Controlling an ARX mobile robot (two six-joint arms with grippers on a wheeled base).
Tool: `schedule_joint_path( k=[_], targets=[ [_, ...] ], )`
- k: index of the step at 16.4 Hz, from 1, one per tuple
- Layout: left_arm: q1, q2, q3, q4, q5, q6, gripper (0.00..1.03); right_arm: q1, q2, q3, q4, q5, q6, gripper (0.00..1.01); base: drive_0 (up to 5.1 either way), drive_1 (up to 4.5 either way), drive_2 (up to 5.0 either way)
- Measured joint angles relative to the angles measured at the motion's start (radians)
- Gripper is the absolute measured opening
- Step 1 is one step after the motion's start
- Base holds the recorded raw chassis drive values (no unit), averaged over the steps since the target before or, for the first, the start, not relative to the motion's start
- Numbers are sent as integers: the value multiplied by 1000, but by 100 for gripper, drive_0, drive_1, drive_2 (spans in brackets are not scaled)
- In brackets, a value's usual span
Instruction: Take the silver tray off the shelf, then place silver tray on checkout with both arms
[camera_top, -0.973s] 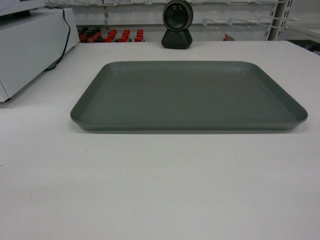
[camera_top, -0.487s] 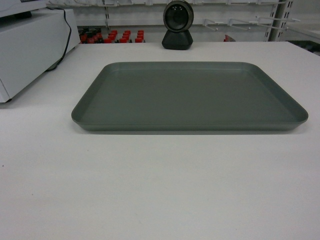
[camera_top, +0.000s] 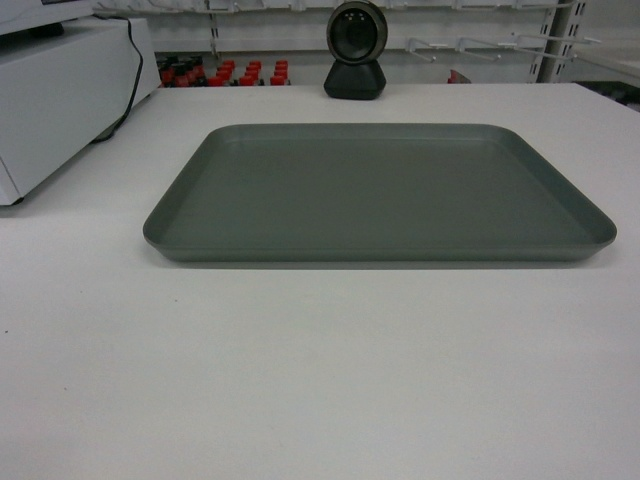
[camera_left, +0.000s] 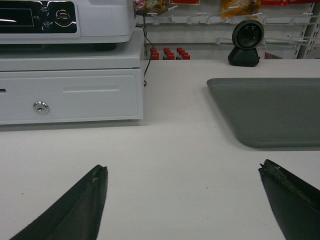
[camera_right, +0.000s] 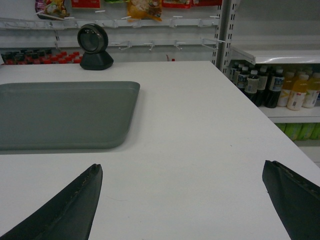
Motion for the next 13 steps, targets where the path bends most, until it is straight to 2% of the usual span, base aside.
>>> schedule_joint_path(
  k=[1, 2, 6, 13],
  targets=[
    [0, 0, 0, 0, 0, 0, 100, 0, 0, 0, 0, 0, 0, 97, 0, 0, 0],
    [0, 0, 0, 0, 0, 0, 97, 0, 0, 0, 0, 0, 0, 98, 0, 0, 0],
    [0, 0, 0, 0, 0, 0, 98, 0, 0, 0, 0, 0, 0, 98, 0, 0, 0],
    [0, 0, 0, 0, 0, 0, 98, 0, 0, 0, 0, 0, 0, 98, 5, -392, 401]
  ],
)
